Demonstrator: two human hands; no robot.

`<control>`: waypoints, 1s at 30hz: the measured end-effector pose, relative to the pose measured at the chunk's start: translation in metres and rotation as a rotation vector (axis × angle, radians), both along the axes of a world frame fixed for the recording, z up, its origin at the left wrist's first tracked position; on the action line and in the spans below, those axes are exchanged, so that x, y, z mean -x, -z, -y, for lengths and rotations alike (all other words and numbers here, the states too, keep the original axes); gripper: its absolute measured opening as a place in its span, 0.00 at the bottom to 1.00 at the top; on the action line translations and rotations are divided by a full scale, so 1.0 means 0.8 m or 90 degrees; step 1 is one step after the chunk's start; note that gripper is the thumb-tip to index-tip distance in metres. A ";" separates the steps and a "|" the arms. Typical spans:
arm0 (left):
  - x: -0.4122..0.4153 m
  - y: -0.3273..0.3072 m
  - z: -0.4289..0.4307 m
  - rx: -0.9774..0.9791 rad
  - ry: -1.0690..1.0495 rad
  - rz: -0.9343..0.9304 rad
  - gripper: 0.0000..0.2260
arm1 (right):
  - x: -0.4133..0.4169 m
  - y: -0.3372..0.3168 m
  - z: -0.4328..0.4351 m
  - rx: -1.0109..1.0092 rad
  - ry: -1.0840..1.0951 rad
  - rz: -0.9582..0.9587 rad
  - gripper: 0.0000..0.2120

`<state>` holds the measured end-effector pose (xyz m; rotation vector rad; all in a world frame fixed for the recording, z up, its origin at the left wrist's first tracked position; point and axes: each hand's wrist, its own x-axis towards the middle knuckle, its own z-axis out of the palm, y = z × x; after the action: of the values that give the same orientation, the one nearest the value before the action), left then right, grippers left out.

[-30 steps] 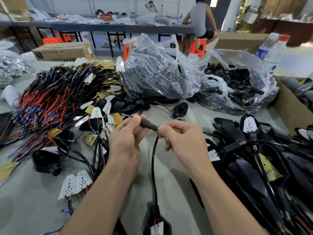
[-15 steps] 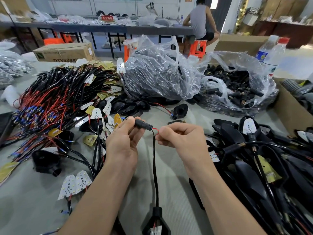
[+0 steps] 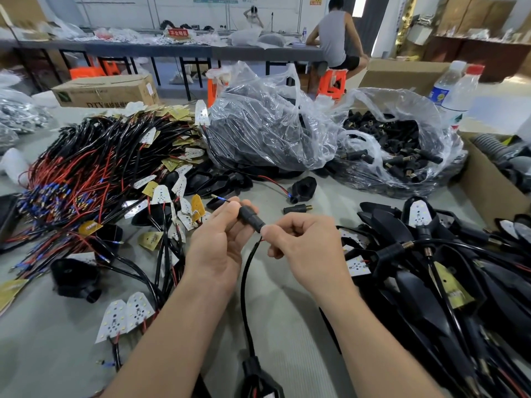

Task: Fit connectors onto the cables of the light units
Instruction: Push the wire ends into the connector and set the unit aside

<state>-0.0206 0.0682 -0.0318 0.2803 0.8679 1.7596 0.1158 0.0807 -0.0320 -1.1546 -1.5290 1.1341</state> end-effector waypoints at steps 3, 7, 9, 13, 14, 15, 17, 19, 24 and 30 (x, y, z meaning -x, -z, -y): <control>0.003 -0.005 0.002 -0.002 0.018 0.029 0.07 | -0.001 0.000 -0.001 -0.027 0.018 -0.011 0.09; 0.004 -0.008 0.004 -0.011 0.012 0.057 0.07 | -0.002 -0.003 0.000 0.015 -0.071 -0.055 0.09; 0.003 -0.008 0.004 -0.016 0.010 0.061 0.06 | -0.002 -0.002 0.000 0.024 -0.079 -0.071 0.07; -0.001 -0.005 0.003 -0.033 -0.006 -0.008 0.07 | 0.000 0.005 -0.003 -0.008 0.021 0.038 0.04; -0.002 -0.004 0.003 -0.039 -0.008 -0.027 0.07 | 0.001 0.005 -0.002 -0.012 0.037 0.043 0.04; -0.002 -0.003 0.002 -0.042 -0.008 -0.033 0.07 | 0.002 0.004 -0.001 -0.012 0.043 0.032 0.04; -0.001 -0.002 0.001 -0.043 -0.003 -0.016 0.07 | 0.005 0.001 0.003 0.014 0.023 -0.041 0.03; 0.000 -0.003 0.001 -0.045 0.003 0.012 0.07 | 0.008 -0.002 0.003 0.068 -0.009 -0.134 0.00; 0.005 -0.006 0.001 -0.067 -0.016 0.056 0.07 | 0.009 -0.003 0.004 0.154 -0.123 -0.250 0.09; 0.001 -0.004 0.003 -0.070 0.003 0.002 0.07 | 0.014 0.000 0.008 0.100 -0.047 -0.193 0.06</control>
<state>-0.0216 0.0658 -0.0286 0.3518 0.7695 1.8061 0.1043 0.0746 -0.0317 -0.9803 -1.2749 1.4290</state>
